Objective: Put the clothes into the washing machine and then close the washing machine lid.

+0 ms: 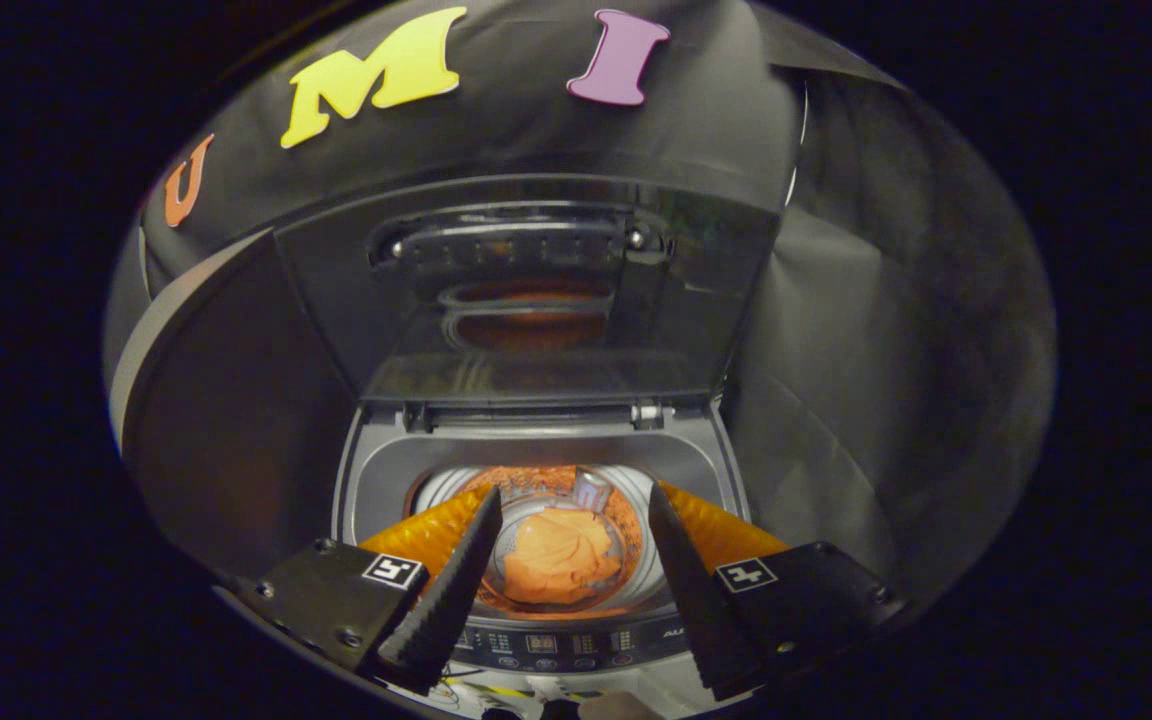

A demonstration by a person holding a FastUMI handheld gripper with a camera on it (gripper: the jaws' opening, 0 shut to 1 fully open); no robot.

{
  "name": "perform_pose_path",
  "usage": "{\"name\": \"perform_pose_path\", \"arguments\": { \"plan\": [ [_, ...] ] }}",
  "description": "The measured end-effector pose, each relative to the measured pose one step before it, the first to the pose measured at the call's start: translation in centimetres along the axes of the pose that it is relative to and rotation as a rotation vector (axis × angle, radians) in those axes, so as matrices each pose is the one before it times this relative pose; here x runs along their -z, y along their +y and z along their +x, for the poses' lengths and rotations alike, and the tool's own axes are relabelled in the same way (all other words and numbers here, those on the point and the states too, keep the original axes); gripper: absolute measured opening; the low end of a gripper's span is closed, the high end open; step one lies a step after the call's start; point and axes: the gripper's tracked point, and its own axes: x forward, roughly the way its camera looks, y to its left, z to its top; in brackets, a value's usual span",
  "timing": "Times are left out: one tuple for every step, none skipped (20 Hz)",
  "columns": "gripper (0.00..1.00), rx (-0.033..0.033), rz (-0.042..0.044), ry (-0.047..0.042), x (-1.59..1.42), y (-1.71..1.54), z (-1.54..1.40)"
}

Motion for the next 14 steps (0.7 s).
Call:
{"name": "perform_pose_path", "arguments": {
  "plan": [
    [0.92, -0.00396, -0.00374, -0.01128, -0.651, 0.062, -0.179],
    [0.92, -0.00244, -0.00247, -0.01267, -0.61, 0.028, -0.319],
    [0.92, -0.0029, 0.00042, -0.01417, -0.648, 0.044, -0.378],
    [0.92, -0.00763, 0.00239, -0.01398, -0.777, 0.15, -0.382],
    [0.92, -0.00621, 0.00258, -0.01611, -0.751, 0.201, -0.326],
    [0.92, -0.0048, -0.00246, -0.01507, -0.825, 0.182, -0.375],
    [0.92, -0.0013, -0.00451, -0.01934, -0.959, 0.072, -0.222],
    [0.92, -0.0029, -0.00412, -0.01911, -1.066, 0.164, -0.12],
    [0.92, -0.00597, -0.00045, -0.01514, -0.916, 0.29, -0.359],
    [0.92, -0.00751, -0.00448, -0.01089, -0.851, 0.247, -0.091],
    [0.92, -0.0029, -0.00485, -0.01422, -0.9, 0.013, 0.051],
    [0.92, -0.00331, -0.00476, -0.02016, -1.359, 0.073, -0.074],
    [0.92, -0.00366, -0.00231, -0.01643, -0.978, 0.194, -0.063],
    [0.92, -0.00964, 0.00136, -0.01283, -1.062, 0.296, 0.042]
  ]
}}
